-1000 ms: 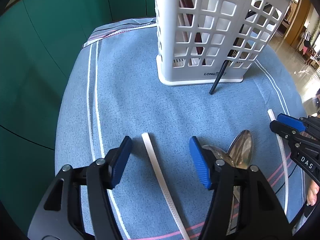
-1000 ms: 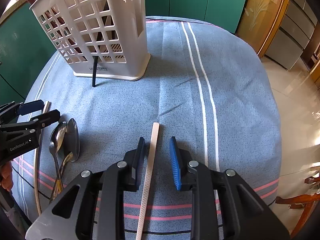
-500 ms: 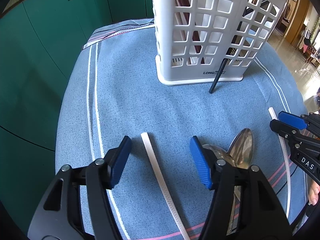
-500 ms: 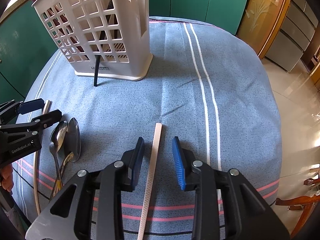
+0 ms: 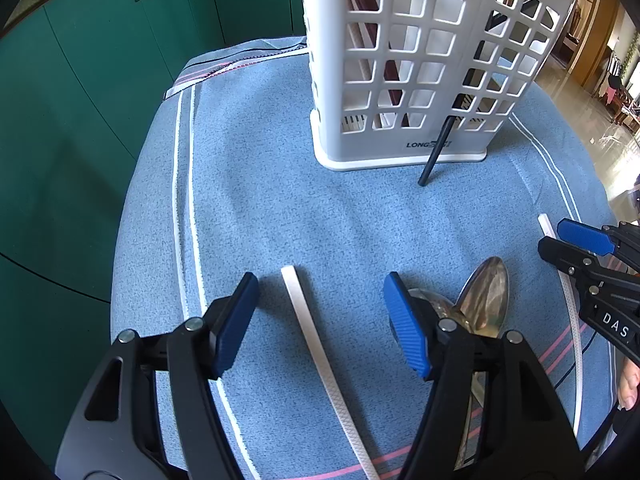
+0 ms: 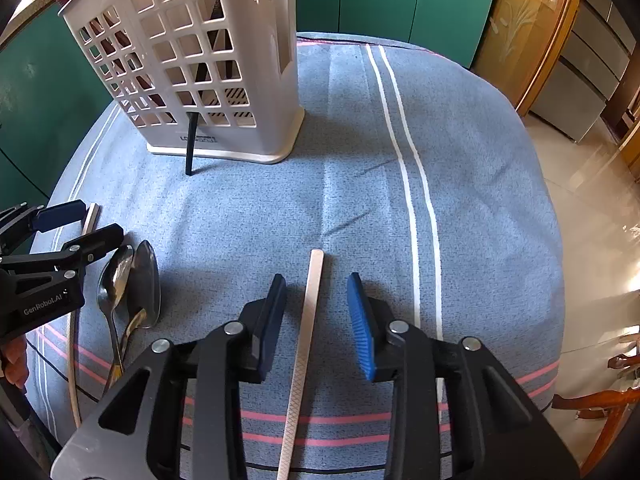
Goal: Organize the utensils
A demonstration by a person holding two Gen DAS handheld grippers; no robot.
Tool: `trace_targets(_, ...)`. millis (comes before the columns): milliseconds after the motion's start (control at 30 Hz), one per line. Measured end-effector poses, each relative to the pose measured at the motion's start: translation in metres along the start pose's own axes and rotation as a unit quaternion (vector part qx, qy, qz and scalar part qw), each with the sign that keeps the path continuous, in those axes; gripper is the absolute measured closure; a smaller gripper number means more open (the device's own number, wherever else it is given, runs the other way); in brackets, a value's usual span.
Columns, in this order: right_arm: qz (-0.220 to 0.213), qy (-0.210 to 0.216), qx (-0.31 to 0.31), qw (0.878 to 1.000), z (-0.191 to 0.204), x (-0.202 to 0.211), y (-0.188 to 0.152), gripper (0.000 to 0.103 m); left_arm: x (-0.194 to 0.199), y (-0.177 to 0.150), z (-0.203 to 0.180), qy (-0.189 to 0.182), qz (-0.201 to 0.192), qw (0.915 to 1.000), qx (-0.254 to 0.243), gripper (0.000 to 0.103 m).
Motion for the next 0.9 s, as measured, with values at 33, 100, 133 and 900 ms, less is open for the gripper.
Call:
trace_targets(33,0.001,0.003,0.0,1.0,0.001,0.0,0.0,0.063,0.0,0.0,0.0,0.0,0.0,1.0,0.0,0.038)
trace_targets(100,0.0,0.007,0.005,1.0,0.004,0.0,0.0,0.055,0.0,0.0,0.0,-0.002,0.0,1.0,0.0,0.038)
trace_targets(133,-0.002,0.006,0.01,1.0,0.006,0.0,0.0,0.054,0.0,0.001,0.001,-0.002,0.001,1.0,0.0,0.038)
trace_targets(900,0.03,0.001,0.011,1.0,-0.008,-0.011,0.013,0.075,0.002,0.008,0.019,-0.016,0.026,0.9994,0.015,0.051)
Point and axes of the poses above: each gripper's, at about its wrist camera, not at the fingertips, and x roughly against the way its jaws point, z to its left, y to its top, the point moved 1 cm from there along -x, roughly the way its jaws point, and after that the axes turned 13 degrees about -y, right-handed, at the moved point
